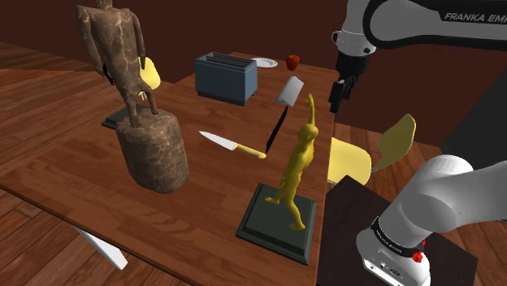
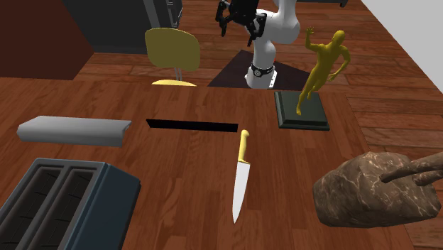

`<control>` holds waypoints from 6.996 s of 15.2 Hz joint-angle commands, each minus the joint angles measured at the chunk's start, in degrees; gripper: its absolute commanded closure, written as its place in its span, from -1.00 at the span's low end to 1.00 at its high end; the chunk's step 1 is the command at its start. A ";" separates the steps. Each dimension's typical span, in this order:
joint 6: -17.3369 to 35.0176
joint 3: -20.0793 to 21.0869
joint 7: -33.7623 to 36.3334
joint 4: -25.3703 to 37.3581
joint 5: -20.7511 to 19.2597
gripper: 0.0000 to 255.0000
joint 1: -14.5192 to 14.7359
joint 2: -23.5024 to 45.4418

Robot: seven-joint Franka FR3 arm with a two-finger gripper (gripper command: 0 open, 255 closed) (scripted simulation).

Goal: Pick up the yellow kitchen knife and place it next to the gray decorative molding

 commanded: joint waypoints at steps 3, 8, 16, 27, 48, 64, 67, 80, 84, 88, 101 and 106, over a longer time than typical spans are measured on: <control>4.04 0.82 0.79 -1.15 0.60 -1.00 0.61 2.15; 14.05 3.01 2.74 -2.71 1.63 -1.00 1.99 8.69; 28.88 6.91 6.18 -1.20 1.33 -1.00 3.38 21.98; 40.82 17.66 9.16 6.09 25.81 -1.00 -3.35 36.58; 50.41 18.82 19.64 12.69 -14.33 -1.00 -1.62 54.53; 50.52 18.82 20.02 12.72 -14.58 1.00 -1.42 54.73; 49.18 19.15 18.75 13.08 -13.26 1.00 -1.82 53.50; 40.73 20.26 13.86 16.86 -7.59 1.00 -2.52 47.79; 37.99 20.37 12.69 18.48 -6.31 1.00 -2.59 46.42; 36.58 19.82 10.26 18.39 -4.70 1.00 -3.38 44.40; 41.22 9.41 -11.63 6.79 2.65 1.00 -11.08 34.64; 42.01 4.76 -19.81 5.34 4.07 1.00 -13.76 33.56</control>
